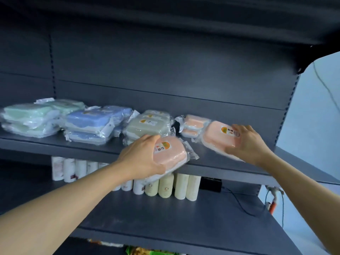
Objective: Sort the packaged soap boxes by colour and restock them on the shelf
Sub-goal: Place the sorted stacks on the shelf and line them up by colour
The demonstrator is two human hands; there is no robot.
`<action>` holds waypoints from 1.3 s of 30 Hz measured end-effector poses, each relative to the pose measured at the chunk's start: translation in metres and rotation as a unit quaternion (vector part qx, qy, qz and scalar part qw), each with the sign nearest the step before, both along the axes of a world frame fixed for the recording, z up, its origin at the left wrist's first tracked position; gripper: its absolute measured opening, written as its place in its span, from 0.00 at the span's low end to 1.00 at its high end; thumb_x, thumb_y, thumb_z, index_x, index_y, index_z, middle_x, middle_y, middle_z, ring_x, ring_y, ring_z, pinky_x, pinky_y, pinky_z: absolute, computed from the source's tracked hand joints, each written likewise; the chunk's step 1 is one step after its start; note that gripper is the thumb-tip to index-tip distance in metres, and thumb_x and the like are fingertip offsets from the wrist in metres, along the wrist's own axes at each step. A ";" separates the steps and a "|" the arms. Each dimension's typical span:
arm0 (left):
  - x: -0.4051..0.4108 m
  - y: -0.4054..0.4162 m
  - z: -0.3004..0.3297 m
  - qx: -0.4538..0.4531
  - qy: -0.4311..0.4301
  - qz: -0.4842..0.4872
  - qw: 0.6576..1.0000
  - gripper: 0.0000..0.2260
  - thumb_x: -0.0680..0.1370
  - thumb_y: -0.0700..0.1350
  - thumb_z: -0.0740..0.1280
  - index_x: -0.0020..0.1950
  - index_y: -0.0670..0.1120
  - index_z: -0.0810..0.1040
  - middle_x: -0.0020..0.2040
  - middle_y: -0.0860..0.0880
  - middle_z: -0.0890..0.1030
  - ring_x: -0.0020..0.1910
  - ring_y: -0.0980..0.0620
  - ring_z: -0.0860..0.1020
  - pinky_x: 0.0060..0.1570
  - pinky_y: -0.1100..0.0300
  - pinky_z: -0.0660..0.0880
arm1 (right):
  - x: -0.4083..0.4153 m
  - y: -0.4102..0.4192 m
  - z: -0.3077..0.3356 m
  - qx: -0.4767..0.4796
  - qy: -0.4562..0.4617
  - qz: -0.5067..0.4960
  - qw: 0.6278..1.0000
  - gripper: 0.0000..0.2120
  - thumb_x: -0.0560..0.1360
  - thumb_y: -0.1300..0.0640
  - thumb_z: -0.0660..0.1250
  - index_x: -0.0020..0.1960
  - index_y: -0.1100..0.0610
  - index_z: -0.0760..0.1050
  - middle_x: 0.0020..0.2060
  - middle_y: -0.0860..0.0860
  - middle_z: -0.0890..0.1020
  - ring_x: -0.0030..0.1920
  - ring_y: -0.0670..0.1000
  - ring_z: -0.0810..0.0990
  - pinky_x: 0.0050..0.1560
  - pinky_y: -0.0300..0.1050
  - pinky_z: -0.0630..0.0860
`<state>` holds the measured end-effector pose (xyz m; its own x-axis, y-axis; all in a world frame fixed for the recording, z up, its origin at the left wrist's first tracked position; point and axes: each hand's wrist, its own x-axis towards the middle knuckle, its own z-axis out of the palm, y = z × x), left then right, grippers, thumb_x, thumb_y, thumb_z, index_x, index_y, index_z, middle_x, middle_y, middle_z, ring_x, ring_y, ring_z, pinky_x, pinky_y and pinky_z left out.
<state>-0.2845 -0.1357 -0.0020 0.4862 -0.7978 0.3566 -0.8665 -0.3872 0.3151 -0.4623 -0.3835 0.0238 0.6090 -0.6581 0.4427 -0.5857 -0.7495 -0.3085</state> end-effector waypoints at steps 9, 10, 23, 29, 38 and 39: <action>-0.004 -0.057 0.014 0.015 0.009 0.031 0.999 0.35 0.66 0.57 0.72 0.70 0.54 0.64 0.63 0.58 0.72 0.60 0.55 0.71 0.58 0.55 0.72 | 0.087 -0.093 -0.004 0.046 0.094 0.106 0.989 0.38 0.68 0.51 0.73 0.73 0.57 0.62 0.66 0.55 0.69 0.65 0.55 0.69 0.55 0.40 0.66; -0.004 -0.059 0.015 0.017 0.014 0.029 0.999 0.35 0.66 0.57 0.73 0.70 0.54 0.64 0.62 0.58 0.73 0.59 0.55 0.71 0.57 0.56 0.73 | 0.093 -0.098 -0.007 0.058 0.104 0.117 0.986 0.39 0.68 0.51 0.73 0.74 0.58 0.60 0.67 0.55 0.68 0.66 0.55 0.68 0.56 0.39 0.65; -0.005 -0.132 0.053 0.037 0.053 -0.026 0.998 0.38 0.66 0.53 0.75 0.72 0.54 0.63 0.65 0.56 0.71 0.59 0.56 0.71 0.59 0.61 0.70 | 0.085 -0.140 -0.009 0.058 0.047 0.153 0.985 0.27 0.78 0.50 0.63 0.74 0.57 0.63 0.73 0.55 0.64 0.73 0.57 0.58 0.71 0.50 0.57; 0.009 -0.203 0.087 0.058 0.063 -0.059 0.995 0.32 0.65 0.53 0.75 0.67 0.53 0.69 0.60 0.56 0.74 0.56 0.54 0.74 0.58 0.55 0.73 | 0.051 -0.172 -0.005 0.056 0.021 0.090 0.994 0.23 0.78 0.57 0.61 0.72 0.57 0.64 0.67 0.57 0.68 0.67 0.57 0.67 0.58 0.43 0.65; 0.049 -0.271 0.077 0.164 0.067 -0.079 0.981 0.31 0.72 0.40 0.71 0.72 0.53 0.64 0.64 0.55 0.70 0.52 0.54 0.73 0.51 0.61 0.72 | 0.035 -0.182 -0.016 0.060 0.016 0.076 0.995 0.25 0.78 0.54 0.63 0.73 0.55 0.62 0.68 0.54 0.68 0.63 0.54 0.71 0.55 0.39 0.65; 0.051 -0.274 0.073 0.177 0.059 -0.082 0.979 0.32 0.73 0.39 0.70 0.73 0.54 0.63 0.66 0.55 0.69 0.49 0.56 0.73 0.46 0.65 0.70 | 0.034 -0.180 -0.017 0.063 0.018 0.076 0.995 0.25 0.78 0.54 0.63 0.73 0.55 0.61 0.69 0.54 0.67 0.64 0.54 0.71 0.54 0.39 0.66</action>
<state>-0.2336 -0.4098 0.0710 0.3629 -0.9318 -0.0072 -0.8916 -0.3495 0.2879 -0.4279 -0.5640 0.0072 0.7196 -0.6056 0.3397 -0.4802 -0.7874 -0.3866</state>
